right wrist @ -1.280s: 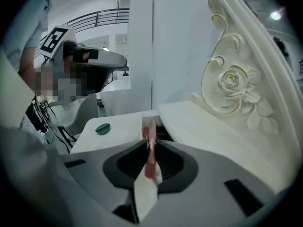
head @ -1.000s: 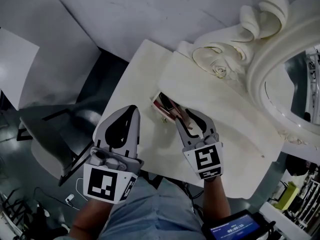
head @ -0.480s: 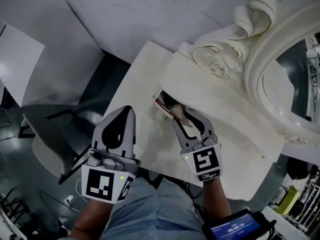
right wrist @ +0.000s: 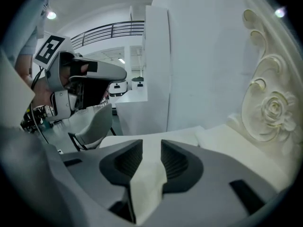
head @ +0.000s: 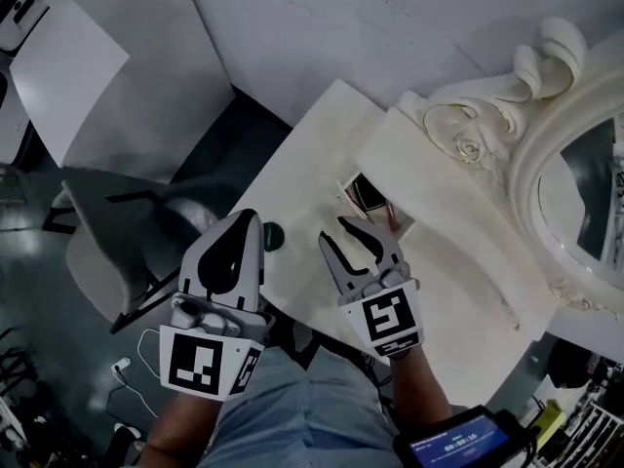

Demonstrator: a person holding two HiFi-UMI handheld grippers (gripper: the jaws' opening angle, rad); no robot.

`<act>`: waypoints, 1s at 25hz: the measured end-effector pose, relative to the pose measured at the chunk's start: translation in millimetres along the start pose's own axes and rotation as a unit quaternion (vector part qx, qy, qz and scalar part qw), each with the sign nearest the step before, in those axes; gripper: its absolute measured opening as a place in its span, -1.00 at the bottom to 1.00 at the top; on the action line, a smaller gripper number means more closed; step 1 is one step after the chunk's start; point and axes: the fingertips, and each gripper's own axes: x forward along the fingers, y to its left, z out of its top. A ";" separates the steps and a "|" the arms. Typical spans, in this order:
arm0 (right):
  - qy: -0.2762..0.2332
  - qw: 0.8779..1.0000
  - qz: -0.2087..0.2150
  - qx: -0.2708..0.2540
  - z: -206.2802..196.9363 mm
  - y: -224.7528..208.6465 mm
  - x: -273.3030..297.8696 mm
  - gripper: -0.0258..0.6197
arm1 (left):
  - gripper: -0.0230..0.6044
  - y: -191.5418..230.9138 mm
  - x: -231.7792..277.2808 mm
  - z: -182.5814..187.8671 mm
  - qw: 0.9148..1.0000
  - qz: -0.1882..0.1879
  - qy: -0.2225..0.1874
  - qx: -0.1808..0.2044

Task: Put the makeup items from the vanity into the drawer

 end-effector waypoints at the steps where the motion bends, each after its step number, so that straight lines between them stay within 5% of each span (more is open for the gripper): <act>1: 0.002 1.000 0.011 -0.005 1.0 6.9 7.3 -0.55 | -0.93 6.3 -4.3 -1.4 1.000 0.009 -0.001 -0.002; 12: 0.061 0.993 0.098 -0.020 -23.9 62.9 84.7 -0.55 | -0.93 74.9 -43.7 -32.1 0.995 0.093 0.023 -0.025; 25: 0.113 0.985 0.131 0.002 -46.0 73.4 107.6 -0.63 | -0.93 94.9 -35.5 -53.1 0.993 0.102 0.052 -0.041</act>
